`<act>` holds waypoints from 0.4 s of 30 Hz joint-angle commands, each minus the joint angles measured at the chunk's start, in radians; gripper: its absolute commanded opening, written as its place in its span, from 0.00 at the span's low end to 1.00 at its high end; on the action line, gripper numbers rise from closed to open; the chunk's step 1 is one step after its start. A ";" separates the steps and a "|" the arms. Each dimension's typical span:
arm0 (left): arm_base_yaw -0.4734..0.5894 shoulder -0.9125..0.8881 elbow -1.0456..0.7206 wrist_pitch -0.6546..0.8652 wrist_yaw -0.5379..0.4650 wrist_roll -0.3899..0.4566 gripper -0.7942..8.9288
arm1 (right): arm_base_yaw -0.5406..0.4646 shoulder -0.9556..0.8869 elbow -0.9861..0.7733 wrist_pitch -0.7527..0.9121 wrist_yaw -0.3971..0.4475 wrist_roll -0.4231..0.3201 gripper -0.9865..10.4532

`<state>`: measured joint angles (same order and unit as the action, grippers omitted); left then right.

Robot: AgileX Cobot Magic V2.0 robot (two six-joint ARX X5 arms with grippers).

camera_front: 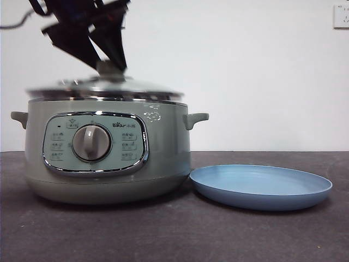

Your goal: Take the pumpkin out from the steamer,put the pumpkin in the blue plate,close the lid

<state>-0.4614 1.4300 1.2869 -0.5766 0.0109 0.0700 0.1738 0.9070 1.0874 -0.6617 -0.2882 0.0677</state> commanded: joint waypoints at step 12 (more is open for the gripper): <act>0.002 -0.362 0.064 -0.046 -0.322 0.054 0.07 | 0.246 0.251 0.043 0.117 -0.051 0.022 0.47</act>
<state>-0.4602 1.0958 1.3357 -0.6510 -0.2779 0.0986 0.4019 1.1324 1.1103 -0.5526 -0.3363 0.0822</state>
